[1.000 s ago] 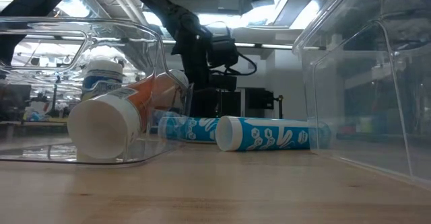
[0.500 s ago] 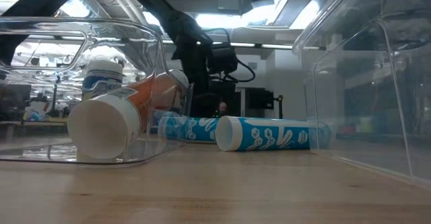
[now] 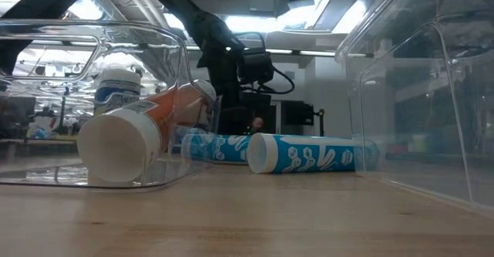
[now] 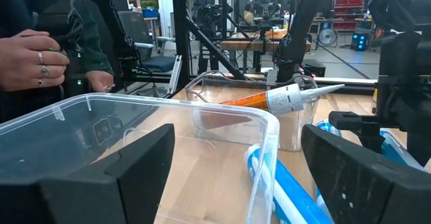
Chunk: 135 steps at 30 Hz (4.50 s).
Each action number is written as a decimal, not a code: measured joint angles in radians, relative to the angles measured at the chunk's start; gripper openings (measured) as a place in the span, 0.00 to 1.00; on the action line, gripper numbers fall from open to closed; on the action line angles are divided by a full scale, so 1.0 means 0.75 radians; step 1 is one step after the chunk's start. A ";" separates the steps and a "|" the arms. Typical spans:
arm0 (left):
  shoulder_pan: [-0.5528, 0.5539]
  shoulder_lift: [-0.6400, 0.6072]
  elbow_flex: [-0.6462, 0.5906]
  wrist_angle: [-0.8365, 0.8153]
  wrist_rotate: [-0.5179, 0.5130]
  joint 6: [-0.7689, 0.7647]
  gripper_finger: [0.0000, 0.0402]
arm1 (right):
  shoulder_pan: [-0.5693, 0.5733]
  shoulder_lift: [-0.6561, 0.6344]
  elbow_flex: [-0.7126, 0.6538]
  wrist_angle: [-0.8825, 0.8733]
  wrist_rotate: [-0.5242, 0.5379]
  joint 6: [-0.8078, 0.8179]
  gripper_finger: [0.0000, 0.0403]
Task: Pick & place silicon tubes, Sealant and Lysol wipes
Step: Put the top blue sealant into the right transparent bin
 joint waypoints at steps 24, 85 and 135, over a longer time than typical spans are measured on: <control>0.000 -0.033 -0.006 -0.020 -0.005 -0.081 0.52 | 0.000 -0.001 0.000 0.000 0.000 0.000 0.80; -0.027 -0.328 -0.003 0.074 -0.088 -0.330 0.52 | 0.000 -0.001 0.000 0.000 0.000 0.000 0.80; -0.207 -0.532 -0.003 0.765 -0.126 -0.749 0.52 | 0.001 0.000 0.000 0.000 0.000 0.000 0.80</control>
